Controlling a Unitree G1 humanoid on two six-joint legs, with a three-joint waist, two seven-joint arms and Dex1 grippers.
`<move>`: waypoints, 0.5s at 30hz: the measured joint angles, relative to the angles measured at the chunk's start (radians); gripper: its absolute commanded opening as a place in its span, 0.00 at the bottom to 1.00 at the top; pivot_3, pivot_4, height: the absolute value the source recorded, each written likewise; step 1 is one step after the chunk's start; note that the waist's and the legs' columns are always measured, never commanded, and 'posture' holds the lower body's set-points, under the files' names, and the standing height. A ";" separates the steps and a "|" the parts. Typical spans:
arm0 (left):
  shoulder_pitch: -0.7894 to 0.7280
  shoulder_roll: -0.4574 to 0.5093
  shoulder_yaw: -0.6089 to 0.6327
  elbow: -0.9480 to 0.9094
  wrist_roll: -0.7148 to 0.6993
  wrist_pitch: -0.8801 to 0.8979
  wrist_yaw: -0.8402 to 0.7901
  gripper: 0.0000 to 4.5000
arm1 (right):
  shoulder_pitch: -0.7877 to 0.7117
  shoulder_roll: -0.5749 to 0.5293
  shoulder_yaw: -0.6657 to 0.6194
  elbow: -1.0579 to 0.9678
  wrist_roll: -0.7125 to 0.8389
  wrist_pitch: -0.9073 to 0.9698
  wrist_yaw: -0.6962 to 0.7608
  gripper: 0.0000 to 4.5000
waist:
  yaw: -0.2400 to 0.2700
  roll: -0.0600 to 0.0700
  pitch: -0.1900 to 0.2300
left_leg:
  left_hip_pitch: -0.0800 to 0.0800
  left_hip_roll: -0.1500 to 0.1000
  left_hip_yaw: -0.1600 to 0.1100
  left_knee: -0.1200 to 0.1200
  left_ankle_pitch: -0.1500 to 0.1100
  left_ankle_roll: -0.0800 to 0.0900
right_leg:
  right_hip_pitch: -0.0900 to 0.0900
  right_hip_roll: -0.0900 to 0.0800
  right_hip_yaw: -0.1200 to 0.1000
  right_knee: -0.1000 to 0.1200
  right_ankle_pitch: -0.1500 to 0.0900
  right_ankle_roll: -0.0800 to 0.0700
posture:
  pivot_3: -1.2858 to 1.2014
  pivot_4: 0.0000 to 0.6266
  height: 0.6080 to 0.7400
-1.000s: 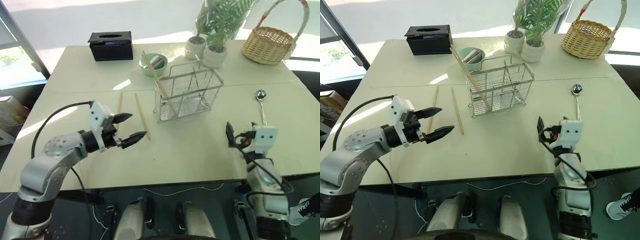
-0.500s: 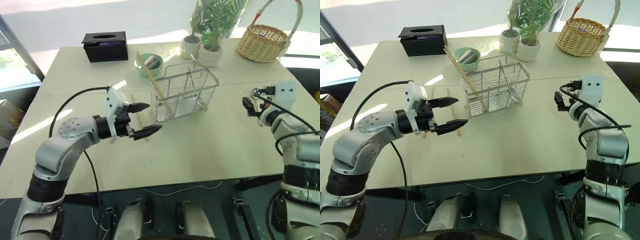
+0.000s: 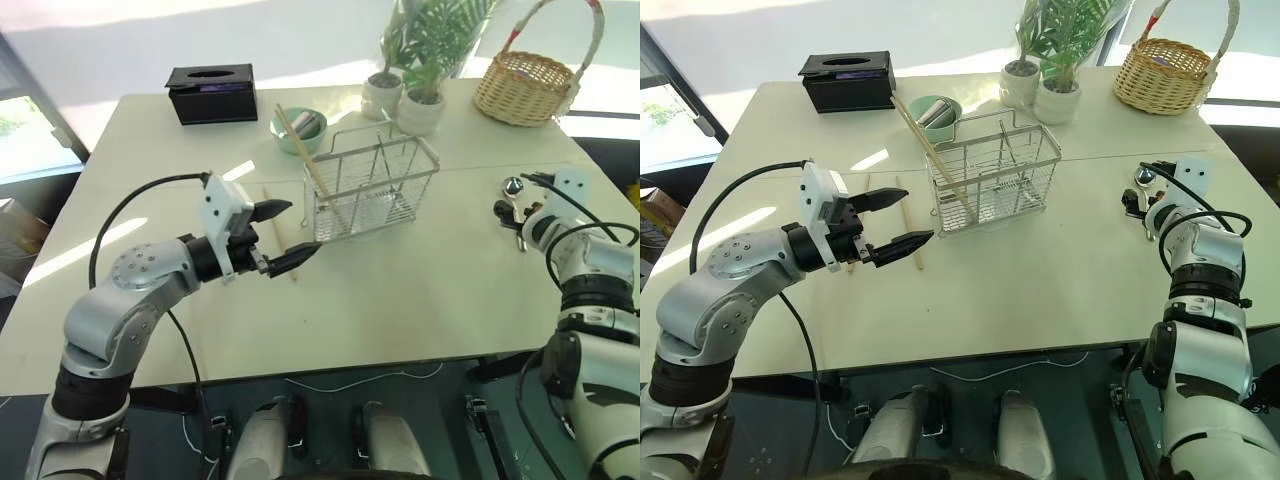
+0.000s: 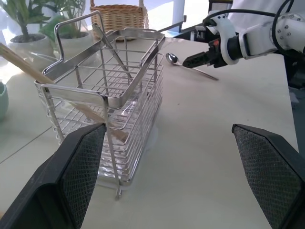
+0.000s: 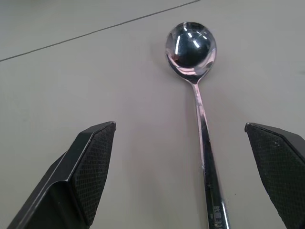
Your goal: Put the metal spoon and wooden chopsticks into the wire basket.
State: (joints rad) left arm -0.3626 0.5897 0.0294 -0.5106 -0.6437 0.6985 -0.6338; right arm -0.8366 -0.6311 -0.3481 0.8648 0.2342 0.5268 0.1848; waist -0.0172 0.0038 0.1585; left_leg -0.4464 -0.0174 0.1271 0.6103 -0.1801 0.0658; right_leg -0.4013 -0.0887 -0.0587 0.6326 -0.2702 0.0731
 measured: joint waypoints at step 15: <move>0.000 -0.014 0.042 -0.038 -0.018 0.012 0.084 0.99 | -0.071 0.001 0.025 0.282 -0.057 -0.196 -0.022 1.00 | -0.002 0.000 0.000 | 0.000 0.000 0.000 0.000 0.000 0.000 | 0.001 0.000 0.000 0.000 0.000 0.000 | 0.52 0.24 1.00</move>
State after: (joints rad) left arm -0.3628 0.5761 0.0717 -0.5484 -0.6619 0.7106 -0.5500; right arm -0.9075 -0.6301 -0.3226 1.1466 0.1767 0.3308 0.1632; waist -0.0190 0.0039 0.1586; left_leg -0.4461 -0.0173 0.1271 0.6107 -0.1805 0.0662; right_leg -0.4006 -0.0888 -0.0587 0.6324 -0.2702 0.0731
